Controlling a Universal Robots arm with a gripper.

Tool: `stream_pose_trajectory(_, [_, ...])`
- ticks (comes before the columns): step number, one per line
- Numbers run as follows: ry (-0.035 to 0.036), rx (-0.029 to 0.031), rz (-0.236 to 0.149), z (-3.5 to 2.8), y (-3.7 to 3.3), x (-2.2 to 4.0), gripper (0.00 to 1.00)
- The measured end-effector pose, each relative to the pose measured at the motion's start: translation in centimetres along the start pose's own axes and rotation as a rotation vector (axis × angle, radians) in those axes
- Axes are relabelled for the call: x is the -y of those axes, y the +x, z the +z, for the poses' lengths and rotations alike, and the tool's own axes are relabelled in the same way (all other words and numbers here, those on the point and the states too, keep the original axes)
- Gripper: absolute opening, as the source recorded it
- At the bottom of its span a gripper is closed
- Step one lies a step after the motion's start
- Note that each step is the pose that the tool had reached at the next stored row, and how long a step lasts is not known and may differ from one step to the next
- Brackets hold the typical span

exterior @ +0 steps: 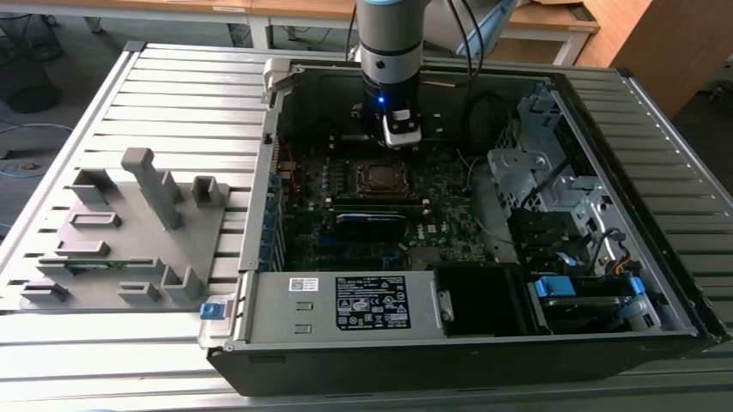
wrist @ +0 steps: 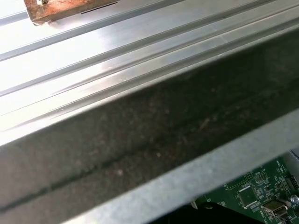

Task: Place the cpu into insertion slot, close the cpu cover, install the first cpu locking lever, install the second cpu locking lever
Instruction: 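Install the first cpu locking lever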

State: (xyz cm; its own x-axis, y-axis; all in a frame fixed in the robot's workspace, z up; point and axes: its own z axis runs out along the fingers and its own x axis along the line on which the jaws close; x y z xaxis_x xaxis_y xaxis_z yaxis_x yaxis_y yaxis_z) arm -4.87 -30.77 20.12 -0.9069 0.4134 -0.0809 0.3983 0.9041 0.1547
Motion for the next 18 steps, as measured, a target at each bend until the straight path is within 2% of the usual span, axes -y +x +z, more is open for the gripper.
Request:
stream_pose_trajectory(7, [-0.0023,0.0046,-0.001,0.01,0.11,-0.01,0.11])
stream_pose_trajectory(16, [-0.0025,0.0052,-0.001,0.02,0.23,-0.15,0.11])
stream_pose_trajectory(18, [-0.0035,0.0075,-0.001,0.02,0.27,-0.14,0.11])
